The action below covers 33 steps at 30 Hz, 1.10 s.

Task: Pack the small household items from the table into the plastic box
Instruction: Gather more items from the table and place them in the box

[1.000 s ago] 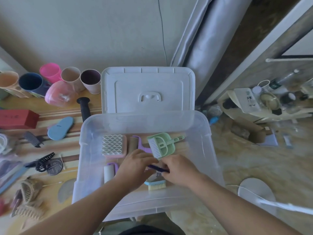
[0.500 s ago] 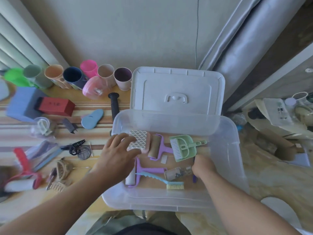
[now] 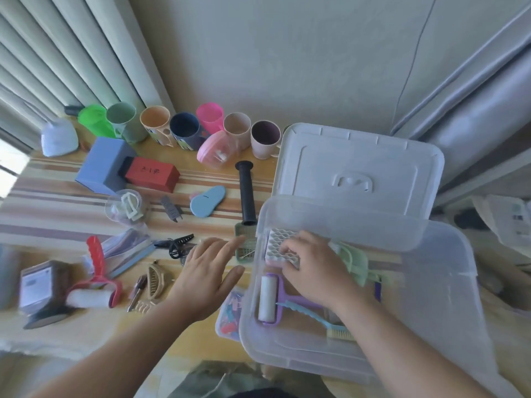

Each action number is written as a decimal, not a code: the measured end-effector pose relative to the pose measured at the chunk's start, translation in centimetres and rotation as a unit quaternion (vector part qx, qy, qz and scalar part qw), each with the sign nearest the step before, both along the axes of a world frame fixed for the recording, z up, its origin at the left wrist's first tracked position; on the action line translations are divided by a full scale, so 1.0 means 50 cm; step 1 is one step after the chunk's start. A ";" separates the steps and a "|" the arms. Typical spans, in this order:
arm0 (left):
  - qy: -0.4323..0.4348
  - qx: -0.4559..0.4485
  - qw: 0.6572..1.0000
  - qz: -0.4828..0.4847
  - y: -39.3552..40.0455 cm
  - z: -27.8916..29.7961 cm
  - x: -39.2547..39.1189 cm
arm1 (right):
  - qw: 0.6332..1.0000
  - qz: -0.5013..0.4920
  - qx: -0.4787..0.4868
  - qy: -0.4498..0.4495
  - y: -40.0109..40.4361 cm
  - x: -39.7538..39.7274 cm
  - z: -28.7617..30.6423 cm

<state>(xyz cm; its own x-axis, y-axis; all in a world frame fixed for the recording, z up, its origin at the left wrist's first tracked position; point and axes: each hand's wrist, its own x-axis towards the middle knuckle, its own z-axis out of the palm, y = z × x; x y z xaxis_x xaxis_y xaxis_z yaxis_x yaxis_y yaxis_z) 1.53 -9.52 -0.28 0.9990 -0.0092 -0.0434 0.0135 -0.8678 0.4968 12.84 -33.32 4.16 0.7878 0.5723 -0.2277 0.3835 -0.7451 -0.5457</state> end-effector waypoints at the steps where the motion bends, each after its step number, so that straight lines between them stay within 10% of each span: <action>1: 0.012 0.001 1.000 0.002 0.023 -0.009 -0.007 | 0.999 0.004 0.030 -0.027 0.032 -0.001 0.006; 7: 0.088 0.054 0.994 0.042 0.172 -0.052 -0.045 | 0.990 0.031 0.108 -0.089 0.266 0.004 0.038; 21: 0.204 0.157 0.943 0.211 0.599 -0.087 0.005 | 0.995 0.027 -0.100 0.012 0.667 0.040 -0.215; 29: 0.213 0.051 0.951 0.219 0.605 -0.142 0.048 | 0.990 -0.066 -0.119 0.022 0.675 0.017 -0.275; 33: 0.276 -0.126 0.887 0.348 0.612 -0.167 0.110 | 0.994 -0.070 -0.081 0.012 0.606 0.010 -0.236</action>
<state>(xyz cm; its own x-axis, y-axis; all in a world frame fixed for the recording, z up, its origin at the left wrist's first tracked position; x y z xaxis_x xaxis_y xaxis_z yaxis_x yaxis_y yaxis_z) 7.01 21.10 -8.62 0.5942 0.5223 -0.6116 0.8037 -0.4164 0.4252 13.32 -3.04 -7.62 0.8502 0.4115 -0.3282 0.2576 -0.8690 -0.4224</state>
